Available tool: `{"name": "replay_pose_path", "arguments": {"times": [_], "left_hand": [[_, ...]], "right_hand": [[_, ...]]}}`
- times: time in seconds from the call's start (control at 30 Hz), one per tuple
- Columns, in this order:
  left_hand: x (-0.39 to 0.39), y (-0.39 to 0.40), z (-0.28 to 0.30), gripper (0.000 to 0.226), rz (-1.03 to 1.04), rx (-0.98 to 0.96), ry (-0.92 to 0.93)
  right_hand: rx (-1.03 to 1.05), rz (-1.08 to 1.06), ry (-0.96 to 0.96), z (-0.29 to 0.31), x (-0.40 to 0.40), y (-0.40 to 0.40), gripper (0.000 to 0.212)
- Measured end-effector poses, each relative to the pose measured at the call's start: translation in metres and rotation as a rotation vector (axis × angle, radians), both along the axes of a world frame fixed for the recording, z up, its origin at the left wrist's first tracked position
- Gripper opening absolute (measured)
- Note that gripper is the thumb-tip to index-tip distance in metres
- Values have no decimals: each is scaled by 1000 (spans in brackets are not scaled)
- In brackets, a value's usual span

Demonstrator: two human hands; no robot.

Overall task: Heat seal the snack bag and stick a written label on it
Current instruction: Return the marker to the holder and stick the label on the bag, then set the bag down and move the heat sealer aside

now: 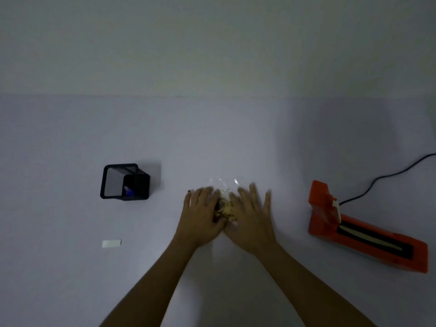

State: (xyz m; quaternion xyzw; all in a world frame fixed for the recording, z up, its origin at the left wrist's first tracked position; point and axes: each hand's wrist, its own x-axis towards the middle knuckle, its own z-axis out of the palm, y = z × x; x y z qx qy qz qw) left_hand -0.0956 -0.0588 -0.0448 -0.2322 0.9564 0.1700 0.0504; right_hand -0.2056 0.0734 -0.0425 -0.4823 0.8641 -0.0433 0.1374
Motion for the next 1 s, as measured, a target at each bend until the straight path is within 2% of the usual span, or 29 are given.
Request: {"name": "replay_pose_path", "arguments": {"times": [0.2,0.37,0.47,0.57,0.73,0.87,1.0], "left_hand": [[-54,-86,3,88,13,52,-73],[-63,-101,8,86,-18,45,-113],[-60,-98,15,87,-39,-6,-78],[-50,-79,28,86,9,33,21],[-13,-17,29,59,99,168,236],[7,38,33,60,117,229,231],[-1,62,41,66,117,249,215]], "right_hand": [[16,-53,22,-4,-45,-89,77],[35,-64,6,2,-50,-106,81],[-30,-89,3,10,-42,-95,81],[-99,-93,10,15,-26,-70,79],[-107,-59,-27,16,23,6,72],[-66,-61,-63,17,57,85,65],[-205,-126,-63,27,55,153,56]]}}
